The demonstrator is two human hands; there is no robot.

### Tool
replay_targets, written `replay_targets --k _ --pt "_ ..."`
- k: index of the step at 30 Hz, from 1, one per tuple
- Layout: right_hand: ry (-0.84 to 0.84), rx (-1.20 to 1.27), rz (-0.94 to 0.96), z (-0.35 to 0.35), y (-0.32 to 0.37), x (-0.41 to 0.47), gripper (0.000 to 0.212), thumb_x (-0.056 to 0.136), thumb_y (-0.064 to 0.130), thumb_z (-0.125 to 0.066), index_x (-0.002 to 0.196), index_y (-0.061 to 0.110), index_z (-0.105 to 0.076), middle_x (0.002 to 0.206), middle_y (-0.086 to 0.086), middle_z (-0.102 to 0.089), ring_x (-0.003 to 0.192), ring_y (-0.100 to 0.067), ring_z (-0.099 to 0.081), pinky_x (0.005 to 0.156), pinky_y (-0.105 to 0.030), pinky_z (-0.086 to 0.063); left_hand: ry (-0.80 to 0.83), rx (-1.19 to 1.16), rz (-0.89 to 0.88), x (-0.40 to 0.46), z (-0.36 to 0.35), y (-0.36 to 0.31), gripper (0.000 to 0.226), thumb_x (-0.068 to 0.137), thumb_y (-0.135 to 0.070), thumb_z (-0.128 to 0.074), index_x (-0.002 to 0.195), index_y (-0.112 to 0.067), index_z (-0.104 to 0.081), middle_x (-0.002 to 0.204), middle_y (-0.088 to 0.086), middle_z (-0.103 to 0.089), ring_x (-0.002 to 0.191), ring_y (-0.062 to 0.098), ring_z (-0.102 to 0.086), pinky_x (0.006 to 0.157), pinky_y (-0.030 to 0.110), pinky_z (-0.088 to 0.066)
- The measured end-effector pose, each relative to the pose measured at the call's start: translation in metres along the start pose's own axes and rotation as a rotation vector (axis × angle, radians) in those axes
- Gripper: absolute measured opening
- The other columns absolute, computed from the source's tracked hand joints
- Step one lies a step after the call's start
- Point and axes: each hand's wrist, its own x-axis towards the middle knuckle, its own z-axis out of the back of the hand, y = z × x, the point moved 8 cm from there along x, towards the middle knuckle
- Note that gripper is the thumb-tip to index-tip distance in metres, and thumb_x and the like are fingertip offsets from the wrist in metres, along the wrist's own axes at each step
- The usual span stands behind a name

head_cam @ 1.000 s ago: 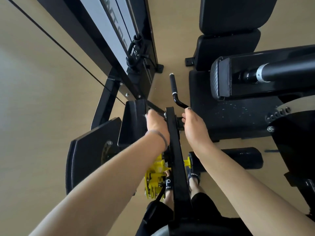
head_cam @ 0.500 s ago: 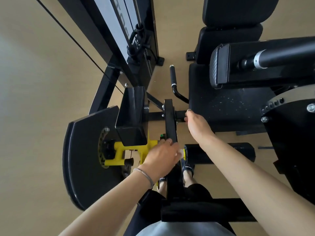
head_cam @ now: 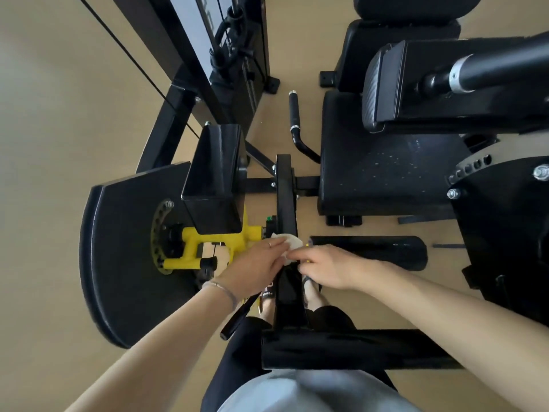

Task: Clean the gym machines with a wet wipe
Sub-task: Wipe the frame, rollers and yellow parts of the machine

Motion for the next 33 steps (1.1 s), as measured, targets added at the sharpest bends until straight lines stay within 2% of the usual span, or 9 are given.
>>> replay_targets --k 5,9,13,15,19,22,25,28,33 --pt "-0.126 -0.165 0.137 0.006 0.005 0.004 0.043 0.104 0.022 -0.042 0.145 0.022 -0.053 0.148 0.002 -0.048 0.134 -0.016 -0.043 0.111 -0.032 -0.036 -0.005 -0.249 0.050 -0.001 -0.004 -0.003 0.047 0.097 -0.010 -0.055 0.143 -0.021 -0.052 0.144 -0.006 -0.054 0.131 0.013 -0.048 0.102 0.009 -0.028" --pt "-0.169 -0.219 0.232 0.004 0.008 0.002 0.036 0.103 0.031 -0.047 0.137 0.026 -0.057 0.130 0.007 -0.046 0.109 -0.013 -0.053 0.093 -0.033 -0.046 -0.013 -0.530 0.099 -0.018 -0.017 0.011 0.069 0.087 -0.006 -0.055 0.145 -0.040 -0.041 0.134 -0.015 -0.059 0.117 0.015 -0.061 0.101 0.036 -0.051" --pt "-0.082 -0.405 0.320 -0.009 0.012 0.006 0.040 0.104 0.042 -0.039 0.138 0.027 -0.055 0.155 0.010 -0.030 0.118 -0.016 -0.054 0.099 -0.035 -0.049 -0.104 -1.031 0.269 -0.023 -0.011 0.020 0.068 0.092 -0.002 -0.051 0.151 -0.029 -0.031 0.150 -0.004 -0.046 0.128 0.013 -0.057 0.108 0.035 -0.047" --pt "-0.048 -0.424 0.316 -0.012 0.013 0.008 0.041 0.105 0.042 -0.037 0.138 0.024 -0.054 0.160 0.006 -0.034 0.138 -0.015 -0.042 0.115 -0.034 -0.037 -0.179 -1.064 0.353 -0.029 -0.004 0.021 0.062 0.087 -0.024 -0.055 0.146 -0.031 -0.040 0.147 -0.006 -0.047 0.130 0.016 -0.055 0.112 0.040 -0.043" --pt "-0.014 -0.395 0.368 -0.019 0.013 -0.005 0.033 0.105 0.032 -0.037 0.129 0.023 -0.058 0.137 0.003 -0.058 0.126 -0.012 -0.048 0.112 -0.032 -0.039 -0.296 -0.952 0.483 -0.081 0.006 -0.010 0.030 0.102 -0.042 -0.047 0.130 -0.035 -0.057 0.126 -0.015 -0.061 0.123 0.007 -0.054 0.103 0.028 -0.041" --pt "0.026 -0.374 0.385 -0.019 0.006 -0.015 0.043 0.107 0.029 -0.037 0.150 0.033 -0.045 0.156 0.011 -0.043 0.144 -0.005 -0.035 0.120 -0.025 -0.026 -0.296 -1.182 0.359 -0.116 0.012 -0.061 0.032 0.100 -0.052 -0.044 0.115 -0.037 -0.069 0.118 -0.015 -0.069 0.119 0.004 -0.060 0.100 0.024 -0.043" --pt "0.073 -0.430 0.390 -0.020 0.001 -0.010 0.049 0.108 0.033 -0.035 0.157 0.035 -0.032 0.163 0.018 -0.027 0.150 0.001 -0.017 0.123 -0.022 -0.015 -0.391 -1.039 0.323 -0.123 0.025 -0.081 0.029 0.101 -0.044 -0.047 0.105 -0.029 -0.072 0.105 -0.010 -0.072 0.106 0.006 -0.064 0.092 0.022 -0.048" --pt "0.089 -0.411 0.290 -0.011 -0.009 0.017 0.050 0.110 0.038 -0.029 0.159 0.034 -0.025 0.165 0.022 -0.014 0.148 0.009 -0.005 0.118 -0.015 -0.002 -0.314 -0.989 0.419 -0.114 0.023 -0.077 0.026 0.103 -0.037 -0.048 0.104 -0.027 -0.072 0.100 -0.006 -0.071 0.100 0.010 -0.064 0.094 0.035 -0.051" --pt "-0.036 -0.384 0.150 0.019 -0.022 0.081 0.052 0.110 0.040 -0.025 0.161 0.028 -0.022 0.167 0.015 -0.013 0.155 -0.008 -0.010 0.118 -0.019 -0.004 -0.152 -1.186 0.751 -0.096 -0.002 -0.045 0.025 0.099 -0.044 -0.053 0.121 -0.032 -0.057 0.111 -0.014 -0.063 0.103 0.006 -0.059 0.085 0.027 -0.048"
